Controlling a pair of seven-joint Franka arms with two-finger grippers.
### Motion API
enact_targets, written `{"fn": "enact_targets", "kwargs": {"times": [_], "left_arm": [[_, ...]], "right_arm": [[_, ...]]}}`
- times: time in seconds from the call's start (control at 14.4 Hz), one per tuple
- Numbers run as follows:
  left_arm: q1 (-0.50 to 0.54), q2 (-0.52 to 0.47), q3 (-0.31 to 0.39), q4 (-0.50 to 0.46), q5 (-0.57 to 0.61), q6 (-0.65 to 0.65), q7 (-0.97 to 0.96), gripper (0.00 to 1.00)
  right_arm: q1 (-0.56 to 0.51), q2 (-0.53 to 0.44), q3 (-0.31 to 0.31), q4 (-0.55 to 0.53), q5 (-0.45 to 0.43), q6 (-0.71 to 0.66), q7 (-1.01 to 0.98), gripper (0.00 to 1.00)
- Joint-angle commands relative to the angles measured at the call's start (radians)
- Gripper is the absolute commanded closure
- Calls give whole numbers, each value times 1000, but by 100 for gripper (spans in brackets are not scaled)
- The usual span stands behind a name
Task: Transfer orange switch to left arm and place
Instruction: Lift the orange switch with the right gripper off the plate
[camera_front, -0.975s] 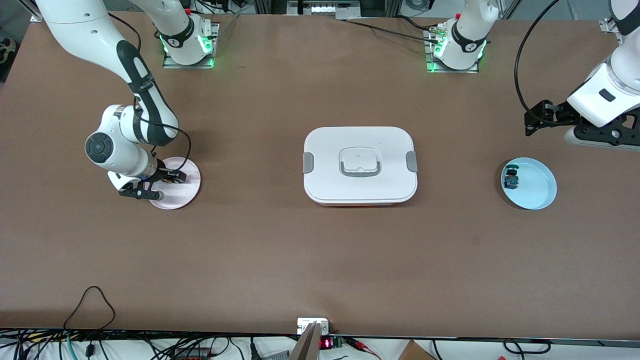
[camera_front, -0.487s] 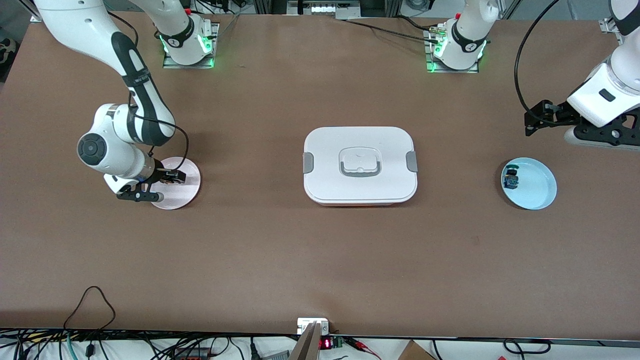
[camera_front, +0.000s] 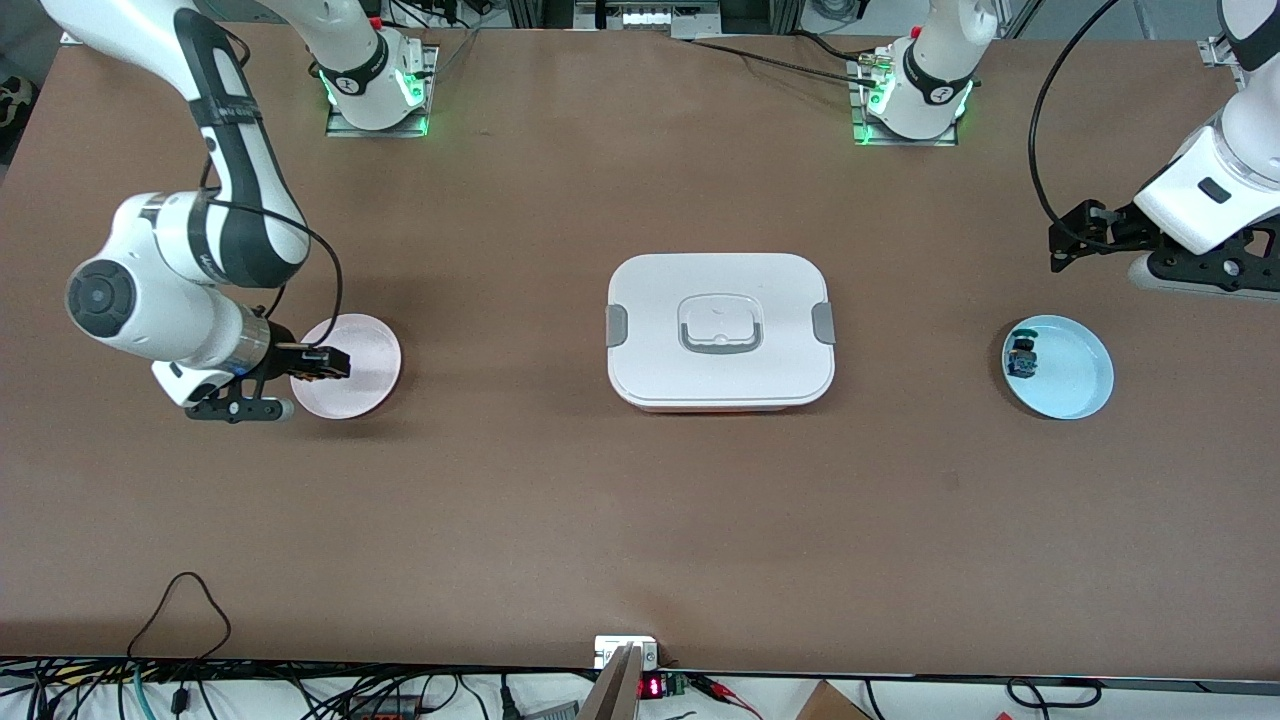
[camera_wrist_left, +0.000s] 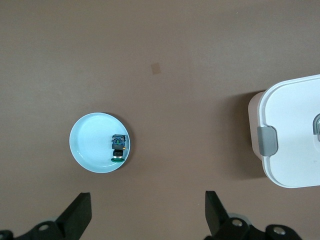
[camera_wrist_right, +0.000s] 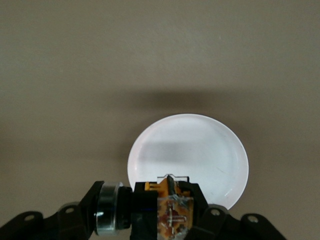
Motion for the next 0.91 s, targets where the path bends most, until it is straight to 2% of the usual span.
{"fn": "enact_targets", "kwargs": {"times": [0.0, 0.21, 0.42, 0.7, 0.84], "left_arm": [[-5, 14, 1, 35, 3, -26, 3, 0], [-5, 14, 1, 35, 3, -26, 3, 0], [-6, 14, -1, 35, 3, -24, 3, 0], [-6, 14, 1, 35, 3, -24, 3, 0], [-6, 14, -1, 35, 3, -24, 3, 0]], "right_arm": [[20, -21, 1, 107, 12, -98, -49, 92], [42, -57, 1, 166, 15, -142, -156, 92], [57, -93, 9, 189, 100, -144, -198, 92], [89, -94, 37, 241, 128, -135, -237, 92], [89, -102, 51, 255, 227, -133, -329, 92]]}}
